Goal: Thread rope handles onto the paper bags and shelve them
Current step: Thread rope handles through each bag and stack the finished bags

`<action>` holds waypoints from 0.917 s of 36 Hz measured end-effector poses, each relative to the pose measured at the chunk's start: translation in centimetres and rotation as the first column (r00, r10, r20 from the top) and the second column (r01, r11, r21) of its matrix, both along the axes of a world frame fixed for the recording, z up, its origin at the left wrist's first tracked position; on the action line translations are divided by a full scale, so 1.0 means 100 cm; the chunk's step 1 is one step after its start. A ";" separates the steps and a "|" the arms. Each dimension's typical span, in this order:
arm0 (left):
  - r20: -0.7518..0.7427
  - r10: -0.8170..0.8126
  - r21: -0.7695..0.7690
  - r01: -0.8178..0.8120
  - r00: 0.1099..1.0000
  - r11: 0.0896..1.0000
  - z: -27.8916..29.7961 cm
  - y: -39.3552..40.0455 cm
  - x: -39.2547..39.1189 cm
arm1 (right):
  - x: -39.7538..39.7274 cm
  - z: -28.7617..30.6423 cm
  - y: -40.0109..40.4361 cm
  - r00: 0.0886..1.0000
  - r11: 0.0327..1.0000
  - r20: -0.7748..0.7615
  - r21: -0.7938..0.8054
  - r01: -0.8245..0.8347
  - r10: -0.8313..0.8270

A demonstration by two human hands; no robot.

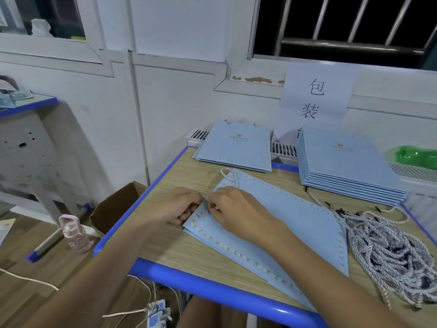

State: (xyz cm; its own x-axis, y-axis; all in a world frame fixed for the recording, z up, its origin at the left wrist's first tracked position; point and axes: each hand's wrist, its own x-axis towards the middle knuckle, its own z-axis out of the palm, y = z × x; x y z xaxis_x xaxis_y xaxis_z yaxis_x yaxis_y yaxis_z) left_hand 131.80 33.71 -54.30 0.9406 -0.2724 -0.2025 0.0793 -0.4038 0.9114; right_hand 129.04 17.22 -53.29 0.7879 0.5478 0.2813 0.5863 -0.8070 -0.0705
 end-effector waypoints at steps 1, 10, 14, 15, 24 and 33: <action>-0.006 0.006 -0.037 -0.007 1.000 0.999 0.000 0.001 0.000 | 0.001 -0.001 -0.002 0.998 0.994 -0.058 0.105 0.017 -0.011; 0.058 -0.264 -0.161 0.270 0.963 0.949 0.001 0.017 -0.001 | 0.010 -0.012 -0.016 0.884 0.632 -0.423 0.745 0.215 0.198; 0.120 -0.235 -0.110 0.248 0.964 0.962 -0.001 0.015 -0.002 | 0.012 -0.016 -0.014 0.868 0.614 -0.439 0.759 0.218 0.235; 0.146 -0.224 -0.105 0.240 0.964 0.965 -0.002 0.013 -0.003 | 0.012 -0.017 -0.012 0.865 0.613 -0.438 0.761 0.211 0.245; 0.351 -0.269 -0.021 0.295 0.897 0.955 -0.005 0.014 -0.005 | 0.012 -0.020 -0.017 0.867 0.634 -0.413 0.757 0.157 0.279; 0.309 -0.446 0.179 0.409 0.840 0.895 0.007 0.020 0.008 | 0.006 -0.020 -0.026 0.922 0.775 -0.335 0.628 0.067 0.192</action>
